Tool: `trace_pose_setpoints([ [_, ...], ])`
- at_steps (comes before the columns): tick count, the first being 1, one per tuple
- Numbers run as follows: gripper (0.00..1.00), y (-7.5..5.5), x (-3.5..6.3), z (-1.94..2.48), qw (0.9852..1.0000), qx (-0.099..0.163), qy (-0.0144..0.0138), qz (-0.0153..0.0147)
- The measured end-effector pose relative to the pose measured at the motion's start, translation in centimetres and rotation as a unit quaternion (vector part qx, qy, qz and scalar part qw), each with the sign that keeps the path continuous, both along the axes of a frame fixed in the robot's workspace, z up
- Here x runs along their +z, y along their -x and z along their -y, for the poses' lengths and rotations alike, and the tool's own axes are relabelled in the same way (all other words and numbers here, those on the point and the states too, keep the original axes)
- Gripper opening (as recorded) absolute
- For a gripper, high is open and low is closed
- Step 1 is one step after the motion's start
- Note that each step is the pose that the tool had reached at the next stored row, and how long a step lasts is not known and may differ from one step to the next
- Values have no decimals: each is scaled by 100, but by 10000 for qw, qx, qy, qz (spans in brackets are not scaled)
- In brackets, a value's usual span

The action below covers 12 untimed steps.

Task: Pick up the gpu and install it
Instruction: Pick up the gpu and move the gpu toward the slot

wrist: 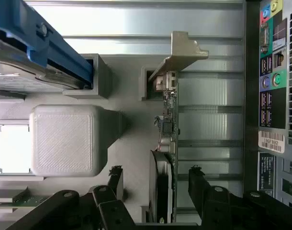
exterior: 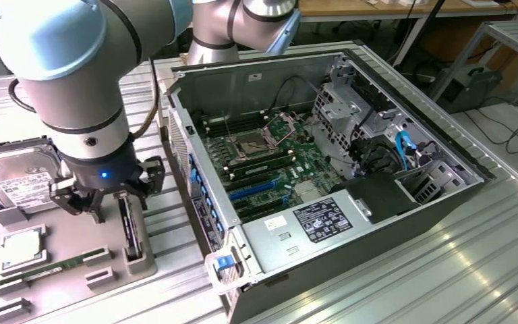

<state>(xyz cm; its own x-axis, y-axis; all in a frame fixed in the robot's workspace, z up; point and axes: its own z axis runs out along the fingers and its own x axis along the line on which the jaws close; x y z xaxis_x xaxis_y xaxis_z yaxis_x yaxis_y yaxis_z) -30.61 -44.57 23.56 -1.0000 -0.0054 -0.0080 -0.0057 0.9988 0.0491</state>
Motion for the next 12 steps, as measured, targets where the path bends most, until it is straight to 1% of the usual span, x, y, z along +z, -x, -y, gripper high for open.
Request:
trace_pose_setpoints([
  [1,66,-5,-123,0,10000,-1,-1,-36],
  [2,66,-5,-147,9,9998,-188,2,-40],
  [3,66,-5,-148,37,9998,-192,2,-40],
  [4,51,-18,-148,59,9998,-193,2,-40],
  [5,36,-30,-148,60,9998,-193,2,-40],
  [6,28,-30,-148,60,9998,-193,2,-40],
  [7,28,-30,-148,60,9998,-193,2,-40],
  [8,28,-30,-33,60,9998,-193,-4,-40],
  [10,28,-30,251,60,9998,-193,-4,-40],
  [11,28,-30,292,60,9998,-193,-4,-40],
  [12,28,-31,313,60,9998,-193,-4,-40],
])
